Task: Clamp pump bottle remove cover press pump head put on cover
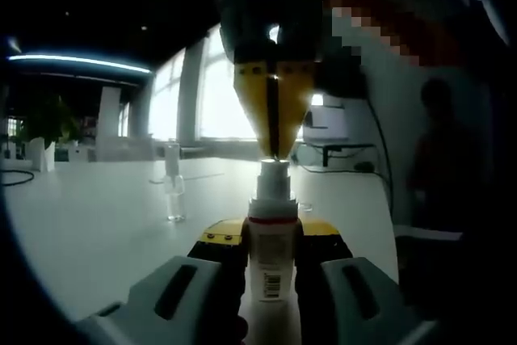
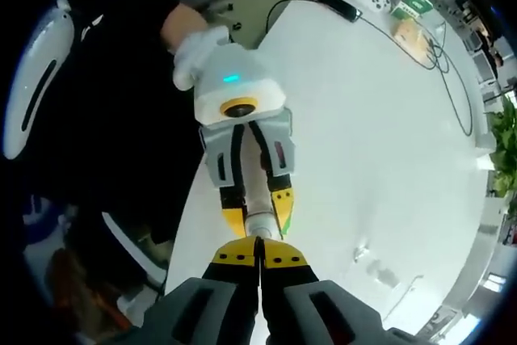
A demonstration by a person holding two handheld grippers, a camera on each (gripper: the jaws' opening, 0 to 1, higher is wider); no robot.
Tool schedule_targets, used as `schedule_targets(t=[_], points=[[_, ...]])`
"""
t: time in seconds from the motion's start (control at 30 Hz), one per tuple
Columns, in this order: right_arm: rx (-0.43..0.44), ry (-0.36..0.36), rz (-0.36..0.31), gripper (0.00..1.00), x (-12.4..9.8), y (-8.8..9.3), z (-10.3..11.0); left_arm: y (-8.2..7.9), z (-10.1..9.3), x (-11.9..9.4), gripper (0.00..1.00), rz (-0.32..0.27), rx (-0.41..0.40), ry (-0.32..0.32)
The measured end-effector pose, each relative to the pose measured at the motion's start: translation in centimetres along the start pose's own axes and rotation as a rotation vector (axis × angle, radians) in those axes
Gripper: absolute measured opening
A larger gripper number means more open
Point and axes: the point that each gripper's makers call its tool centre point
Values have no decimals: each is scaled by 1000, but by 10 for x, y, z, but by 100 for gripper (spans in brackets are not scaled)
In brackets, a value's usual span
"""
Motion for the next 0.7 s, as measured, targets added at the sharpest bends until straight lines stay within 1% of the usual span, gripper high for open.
schedule_targets(t=[0.13, 0.3, 0.4, 0.53, 0.7], points=[[1, -2, 4, 0, 2, 0, 0, 0, 0, 0, 13, 0, 2, 1], [1, 11, 7, 0, 0, 0, 0, 0, 0, 1, 13, -4, 6, 3], [-3, 15, 1, 0, -5, 1, -1, 1, 1, 1, 13, -6, 10, 2], [-9, 14, -11, 0, -5, 0, -1, 1, 1, 1, 13, -8, 14, 2], [-9, 17, -11, 0, -5, 0, -1, 1, 1, 1, 13, -10, 16, 2]])
Point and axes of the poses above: the point that each gripper's makers call its tool centre point, and the gripper's own axes: x roughly forward along the fingers, z roughly to its left, y roughly out of its underside, and after that the axes turned 15 degrees about x, right-handed
